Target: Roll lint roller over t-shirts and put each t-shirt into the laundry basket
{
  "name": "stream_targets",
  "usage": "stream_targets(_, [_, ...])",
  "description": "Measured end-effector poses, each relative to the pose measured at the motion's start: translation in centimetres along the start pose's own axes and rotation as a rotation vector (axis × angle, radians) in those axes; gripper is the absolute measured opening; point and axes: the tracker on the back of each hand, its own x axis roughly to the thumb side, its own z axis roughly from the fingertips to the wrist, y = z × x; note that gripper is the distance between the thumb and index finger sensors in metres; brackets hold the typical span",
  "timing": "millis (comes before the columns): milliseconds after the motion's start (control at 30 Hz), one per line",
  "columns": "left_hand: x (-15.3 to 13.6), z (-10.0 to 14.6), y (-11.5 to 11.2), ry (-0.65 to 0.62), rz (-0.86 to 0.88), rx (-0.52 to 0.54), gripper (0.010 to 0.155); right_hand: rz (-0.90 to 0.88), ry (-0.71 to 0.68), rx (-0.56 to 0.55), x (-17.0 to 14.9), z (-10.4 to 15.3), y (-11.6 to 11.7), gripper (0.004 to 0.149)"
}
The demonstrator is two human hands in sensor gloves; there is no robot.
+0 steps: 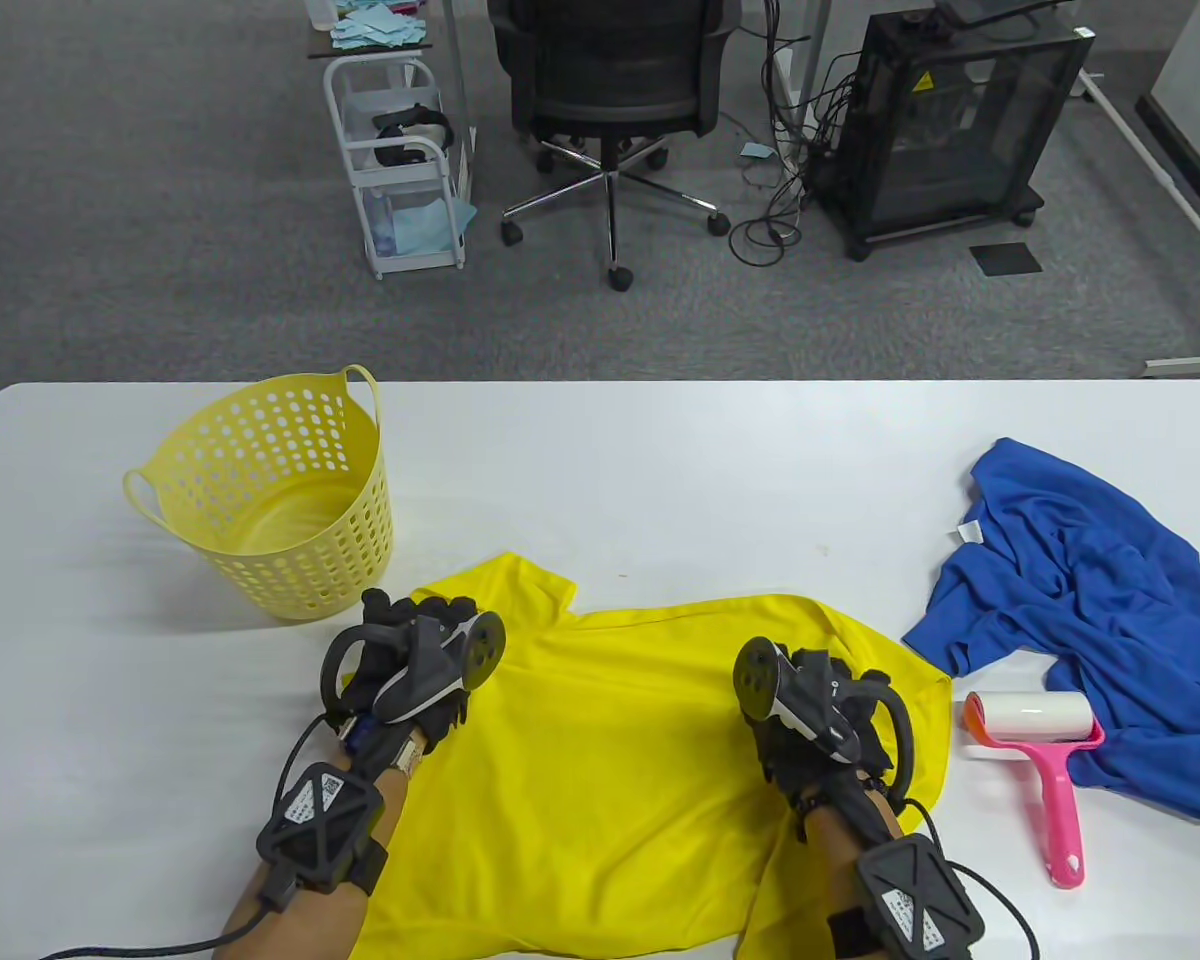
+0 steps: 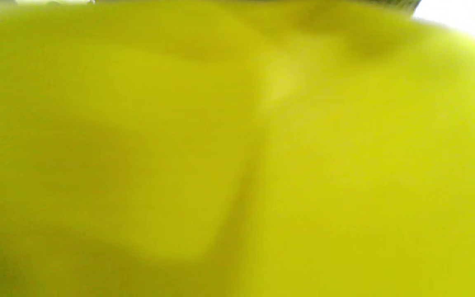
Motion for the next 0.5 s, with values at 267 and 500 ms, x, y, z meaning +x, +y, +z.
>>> stream_targets(267, [0.0, -2.4, -2.4, -0.051, 0.106, -0.142, 0.041, -0.030, -0.060, 0.063, -1.1, -0.2, 0.0, 0.074])
stream_targets(500, [-0.5, -3.3, -4.1, 0.081, 0.081, -0.409, 0.067, 0.046, -0.025, 0.053, -1.4, 0.2, -0.2, 0.078])
